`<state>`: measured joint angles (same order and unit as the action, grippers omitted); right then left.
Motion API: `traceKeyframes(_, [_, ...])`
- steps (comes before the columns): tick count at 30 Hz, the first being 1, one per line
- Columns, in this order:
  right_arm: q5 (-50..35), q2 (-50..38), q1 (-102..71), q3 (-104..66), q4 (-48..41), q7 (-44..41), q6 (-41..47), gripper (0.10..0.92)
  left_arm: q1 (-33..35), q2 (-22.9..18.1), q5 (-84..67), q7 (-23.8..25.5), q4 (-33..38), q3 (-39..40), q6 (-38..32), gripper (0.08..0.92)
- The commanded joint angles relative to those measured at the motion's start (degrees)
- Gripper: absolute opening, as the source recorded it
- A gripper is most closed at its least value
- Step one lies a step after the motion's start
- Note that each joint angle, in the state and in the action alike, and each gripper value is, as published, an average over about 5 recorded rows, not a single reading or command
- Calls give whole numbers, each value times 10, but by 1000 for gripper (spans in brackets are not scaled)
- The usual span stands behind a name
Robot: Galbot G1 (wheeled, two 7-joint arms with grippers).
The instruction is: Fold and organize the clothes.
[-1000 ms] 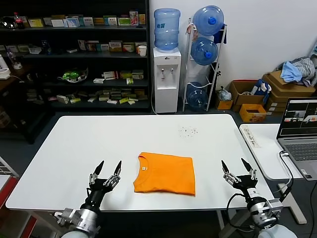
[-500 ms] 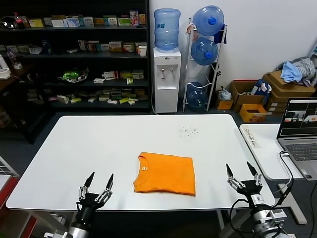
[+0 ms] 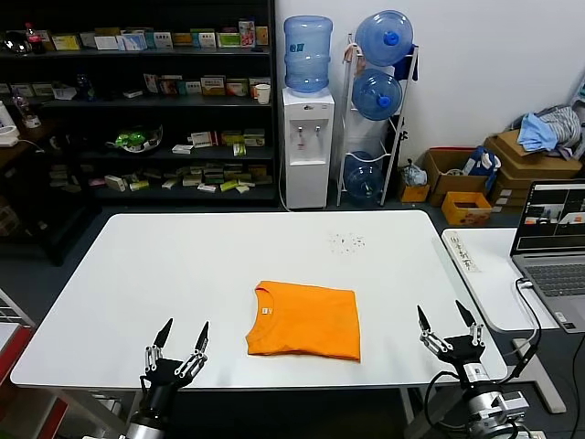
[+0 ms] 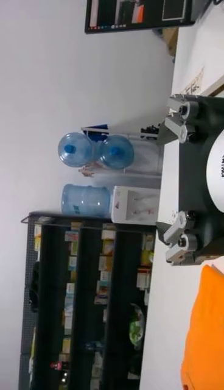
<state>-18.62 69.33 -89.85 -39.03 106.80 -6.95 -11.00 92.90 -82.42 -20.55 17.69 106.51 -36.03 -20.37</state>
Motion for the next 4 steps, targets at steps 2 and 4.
traceKeyframes(2, [10,5,0,-3,-5,-2,-8,823,4,-6,1,5,-1,-3,-9,823])
traceKeyframes(4, [11,6,1,-3,-6,-1,-9,823,4,-6,0,5,0,-3,-9,823])
